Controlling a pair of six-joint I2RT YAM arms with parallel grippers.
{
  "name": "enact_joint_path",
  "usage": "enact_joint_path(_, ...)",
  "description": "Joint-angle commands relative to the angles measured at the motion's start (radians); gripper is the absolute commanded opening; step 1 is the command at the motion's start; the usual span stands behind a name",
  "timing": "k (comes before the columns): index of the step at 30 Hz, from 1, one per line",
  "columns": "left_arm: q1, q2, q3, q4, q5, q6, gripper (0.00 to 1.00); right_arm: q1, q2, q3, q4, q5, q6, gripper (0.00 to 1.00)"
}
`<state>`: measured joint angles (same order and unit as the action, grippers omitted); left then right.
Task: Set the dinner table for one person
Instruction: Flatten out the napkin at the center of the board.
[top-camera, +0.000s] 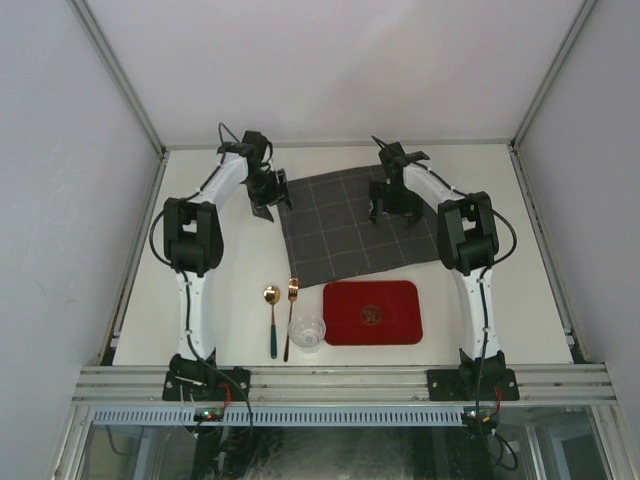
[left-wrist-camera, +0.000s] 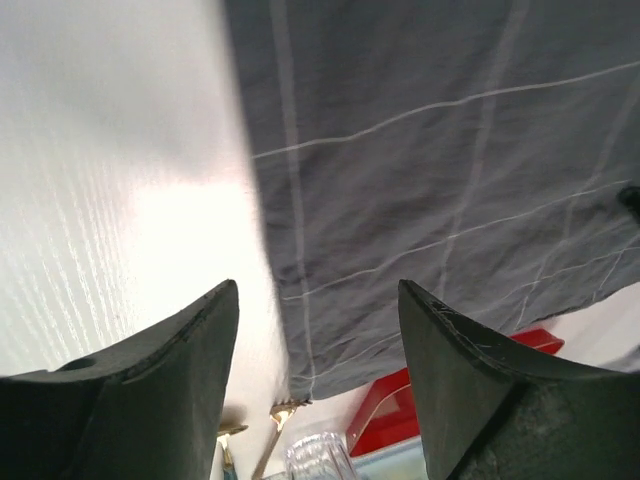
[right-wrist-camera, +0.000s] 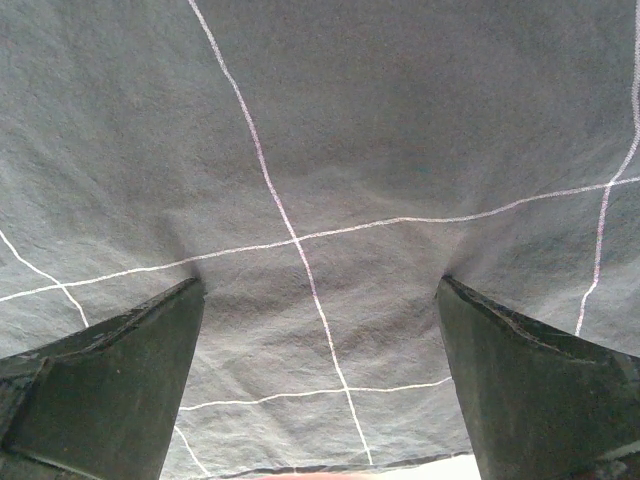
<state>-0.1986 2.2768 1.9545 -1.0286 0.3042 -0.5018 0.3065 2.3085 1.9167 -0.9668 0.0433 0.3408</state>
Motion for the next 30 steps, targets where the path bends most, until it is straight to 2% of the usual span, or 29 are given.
enact_joint_path(1,-0.065,-0.066,0.160,-0.067,-0.127,0.104,0.68,0.015,-0.058,0.021,-0.027,-0.001,0.028,0.99)
enact_joint_path(8,-0.125,-0.034,0.182,-0.078,-0.218,0.128,0.67,0.022,-0.107,0.038,-0.043,0.034,0.030,0.99)
enact_joint_path(13,-0.146,-0.019,0.189,-0.092,-0.244,0.141,0.67,0.029,-0.161,0.049,-0.062,0.118,0.033,0.99)
enact_joint_path(23,-0.180,-0.008,0.112,-0.083,-0.227,0.150,0.66,0.013,-0.172,0.060,-0.127,0.212,0.040,0.99)
enact_joint_path(30,-0.207,0.011,0.105,-0.076,-0.223,0.152,0.58,-0.001,-0.160,0.025,-0.116,0.212,0.038,0.99)
